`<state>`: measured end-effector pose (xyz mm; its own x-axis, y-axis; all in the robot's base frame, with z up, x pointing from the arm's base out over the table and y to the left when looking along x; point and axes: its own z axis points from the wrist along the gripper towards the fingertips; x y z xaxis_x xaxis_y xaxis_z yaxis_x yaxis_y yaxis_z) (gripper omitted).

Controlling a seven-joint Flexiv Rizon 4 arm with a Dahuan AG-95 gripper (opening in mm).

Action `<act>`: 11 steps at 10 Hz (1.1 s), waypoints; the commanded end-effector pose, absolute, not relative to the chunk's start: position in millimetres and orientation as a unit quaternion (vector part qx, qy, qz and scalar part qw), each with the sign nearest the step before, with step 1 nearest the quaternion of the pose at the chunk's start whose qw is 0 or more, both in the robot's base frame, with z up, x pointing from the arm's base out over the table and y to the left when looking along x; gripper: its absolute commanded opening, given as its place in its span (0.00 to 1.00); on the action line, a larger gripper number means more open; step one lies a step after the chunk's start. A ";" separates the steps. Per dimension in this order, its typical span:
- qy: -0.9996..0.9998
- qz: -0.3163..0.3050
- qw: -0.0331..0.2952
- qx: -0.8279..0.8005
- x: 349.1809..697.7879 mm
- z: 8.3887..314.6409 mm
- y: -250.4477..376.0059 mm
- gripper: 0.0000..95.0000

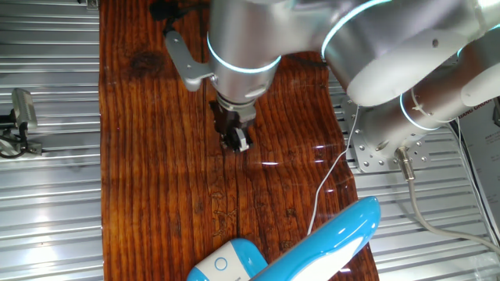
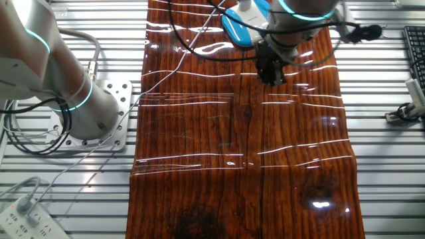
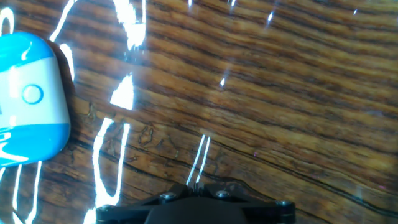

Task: Turn on the desk lamp by pressing the button

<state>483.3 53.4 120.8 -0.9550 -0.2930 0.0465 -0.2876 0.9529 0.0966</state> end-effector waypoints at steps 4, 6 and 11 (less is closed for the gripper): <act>-0.993 -0.035 0.008 0.110 478.7 97.5 74.1 0.00; -0.995 -0.028 0.011 0.090 481.6 95.2 87.7 0.00; -0.998 -0.015 0.008 0.057 487.4 86.6 112.4 0.00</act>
<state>486.6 113.7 86.7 -0.9941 -0.1081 0.0136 -0.1076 0.9938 0.0293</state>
